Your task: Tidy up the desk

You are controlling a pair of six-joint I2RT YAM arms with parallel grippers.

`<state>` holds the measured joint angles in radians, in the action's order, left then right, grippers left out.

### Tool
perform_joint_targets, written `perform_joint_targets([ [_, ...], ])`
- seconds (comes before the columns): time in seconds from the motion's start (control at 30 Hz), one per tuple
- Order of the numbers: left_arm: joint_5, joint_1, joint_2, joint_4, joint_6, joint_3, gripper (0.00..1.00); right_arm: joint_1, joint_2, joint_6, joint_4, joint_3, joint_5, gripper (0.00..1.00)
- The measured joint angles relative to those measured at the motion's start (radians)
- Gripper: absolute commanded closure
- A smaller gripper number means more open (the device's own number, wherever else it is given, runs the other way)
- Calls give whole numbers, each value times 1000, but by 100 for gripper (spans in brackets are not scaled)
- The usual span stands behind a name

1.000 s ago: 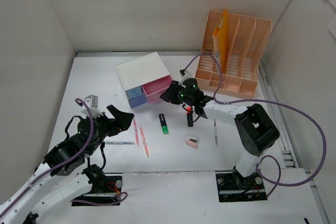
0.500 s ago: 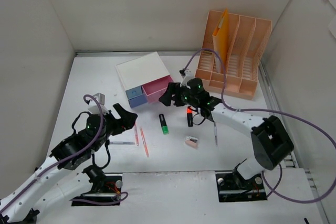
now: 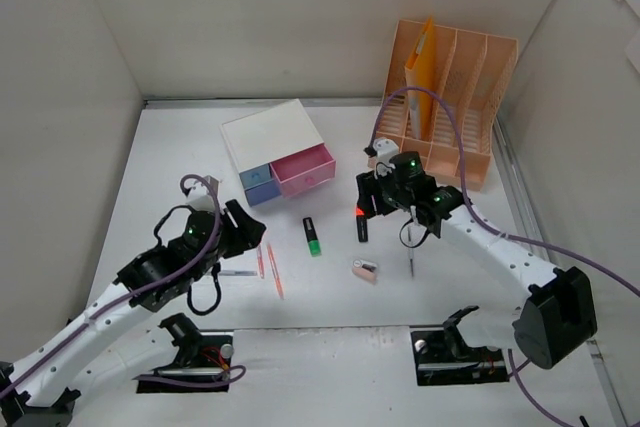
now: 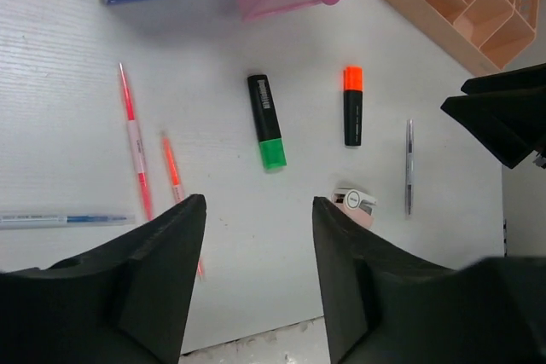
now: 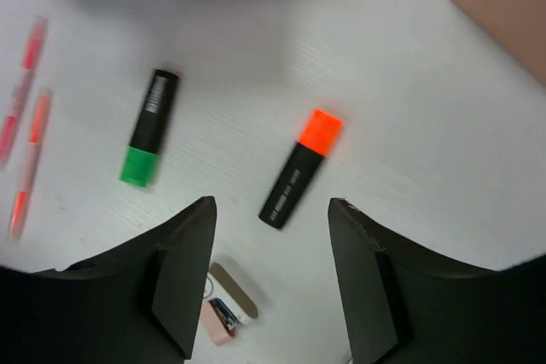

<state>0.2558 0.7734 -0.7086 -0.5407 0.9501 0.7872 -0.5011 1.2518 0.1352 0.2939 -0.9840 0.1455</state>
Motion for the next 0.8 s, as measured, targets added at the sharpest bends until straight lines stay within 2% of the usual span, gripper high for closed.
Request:
perform_joint_targets([
  [0.03,-4,0,-6,1,3,0,44,26,7,-17,29,3,-10,32],
  [0.07,-7,0,-11,2,2,0,39,46,13,-18,54,7,-16,28],
  [0.17,-19,0,-23,2,1,0,36,58,29,-36,103,17,-29,25],
  [0.37,-27,0,-18,1,2,0,35,55,124,-21,123,16,-63,34],
  [0.43,-27,0,-12,1,5,0,35,55,191,-6,127,1,-83,42],
  [0.57,-27,0,-3,0,9,0,35,50,324,23,122,-32,-116,44],
  [0.8,-27,0,-6,0,23,0,35,3,435,75,96,-94,-142,46],
])
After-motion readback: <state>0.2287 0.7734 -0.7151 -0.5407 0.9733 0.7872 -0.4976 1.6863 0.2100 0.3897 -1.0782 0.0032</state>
